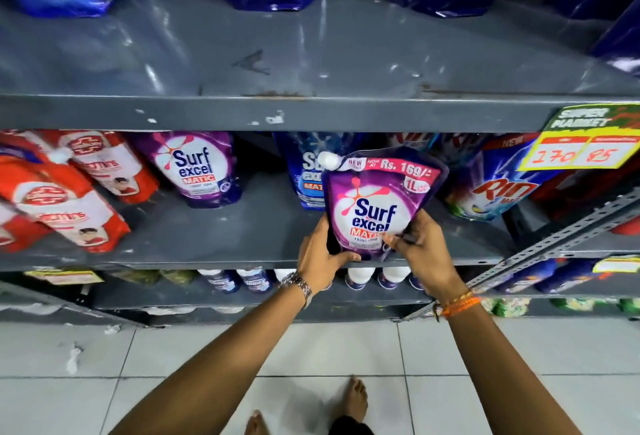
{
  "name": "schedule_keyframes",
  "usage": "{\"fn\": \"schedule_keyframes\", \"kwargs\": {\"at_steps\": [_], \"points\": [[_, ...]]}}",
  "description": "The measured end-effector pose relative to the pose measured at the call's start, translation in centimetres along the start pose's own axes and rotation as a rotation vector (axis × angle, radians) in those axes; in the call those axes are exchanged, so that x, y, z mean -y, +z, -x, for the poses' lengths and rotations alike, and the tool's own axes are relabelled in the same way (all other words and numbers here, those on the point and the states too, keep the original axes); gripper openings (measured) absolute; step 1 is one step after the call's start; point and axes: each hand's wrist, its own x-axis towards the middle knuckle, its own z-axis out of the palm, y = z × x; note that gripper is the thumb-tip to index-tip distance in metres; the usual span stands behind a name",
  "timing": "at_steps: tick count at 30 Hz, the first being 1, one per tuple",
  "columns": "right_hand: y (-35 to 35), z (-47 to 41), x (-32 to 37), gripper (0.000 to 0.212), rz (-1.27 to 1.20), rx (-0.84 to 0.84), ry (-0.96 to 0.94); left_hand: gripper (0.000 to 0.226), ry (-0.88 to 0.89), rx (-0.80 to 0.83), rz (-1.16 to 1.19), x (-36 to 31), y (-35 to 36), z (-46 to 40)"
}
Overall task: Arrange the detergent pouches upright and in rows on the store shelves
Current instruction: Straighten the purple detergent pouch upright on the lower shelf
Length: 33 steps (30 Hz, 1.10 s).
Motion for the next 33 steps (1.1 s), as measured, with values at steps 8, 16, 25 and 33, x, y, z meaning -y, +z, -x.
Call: {"fn": "schedule_keyframes", "kwargs": {"at_steps": [8,16,25,33], "points": [[14.5,0.1,3.5,0.050,0.063,0.209,-0.041,0.086,-0.005,-0.195,-0.081,5.3,-14.5,3.9],[27.0,-2.4,5.7,0.060,-0.005,0.262,-0.097,0.092,-0.060,-0.287,-0.190,10.3,-25.1,1.9],[28.1,-3.2,5.0,0.066,-0.052,0.271,0.005,0.102,-0.052,-0.237,-0.029,12.4,-26.0,0.8],[16.2,-2.6,2.5,0.059,-0.313,-0.211,-0.024,0.080,0.063,-0.607,-0.023,7.6,-18.8,5.8]]}}
